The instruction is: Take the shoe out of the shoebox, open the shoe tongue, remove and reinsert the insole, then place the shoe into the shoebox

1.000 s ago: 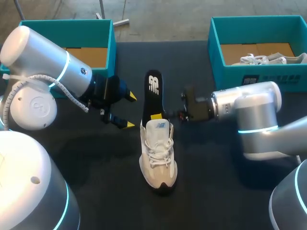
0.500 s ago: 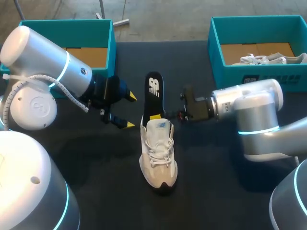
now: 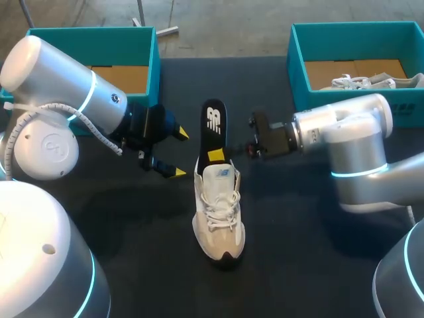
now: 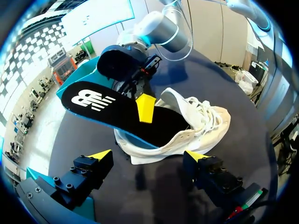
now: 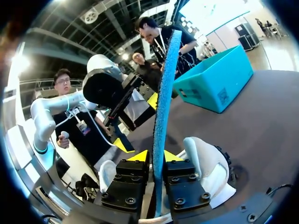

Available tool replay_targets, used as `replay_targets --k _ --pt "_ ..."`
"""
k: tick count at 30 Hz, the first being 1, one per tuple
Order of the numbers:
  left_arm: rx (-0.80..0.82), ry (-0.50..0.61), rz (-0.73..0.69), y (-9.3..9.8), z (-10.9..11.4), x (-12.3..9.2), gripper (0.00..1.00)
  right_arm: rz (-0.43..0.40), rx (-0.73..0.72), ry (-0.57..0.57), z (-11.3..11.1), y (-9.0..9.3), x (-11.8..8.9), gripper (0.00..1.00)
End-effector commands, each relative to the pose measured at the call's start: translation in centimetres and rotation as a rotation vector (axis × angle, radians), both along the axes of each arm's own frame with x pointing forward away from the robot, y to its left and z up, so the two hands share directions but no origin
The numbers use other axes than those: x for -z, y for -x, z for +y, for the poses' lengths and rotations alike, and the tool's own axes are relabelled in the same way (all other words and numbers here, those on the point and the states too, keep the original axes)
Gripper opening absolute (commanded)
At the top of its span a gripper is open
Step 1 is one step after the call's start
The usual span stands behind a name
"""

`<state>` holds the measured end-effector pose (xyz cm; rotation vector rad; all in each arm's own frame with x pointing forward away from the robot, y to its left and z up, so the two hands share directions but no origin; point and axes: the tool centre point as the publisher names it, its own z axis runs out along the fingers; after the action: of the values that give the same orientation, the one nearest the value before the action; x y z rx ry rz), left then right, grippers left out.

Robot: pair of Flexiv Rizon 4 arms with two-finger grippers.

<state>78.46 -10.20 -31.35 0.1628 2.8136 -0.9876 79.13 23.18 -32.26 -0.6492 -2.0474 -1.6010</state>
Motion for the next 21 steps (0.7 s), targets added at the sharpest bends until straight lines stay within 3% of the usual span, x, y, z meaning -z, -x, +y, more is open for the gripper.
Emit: replay_targets --k 1,21 --pt "-0.001 -0.004 0.0 0.0 0.0 0.0 1.0 0.019 -0.022 -0.002 0.2 -0.8 0.9 0.0" --pt "-0.001 -0.004 0.0 0.0 0.0 0.0 1.0 0.125 -0.025 0.01 0.4 2.3 2.5 0.0"
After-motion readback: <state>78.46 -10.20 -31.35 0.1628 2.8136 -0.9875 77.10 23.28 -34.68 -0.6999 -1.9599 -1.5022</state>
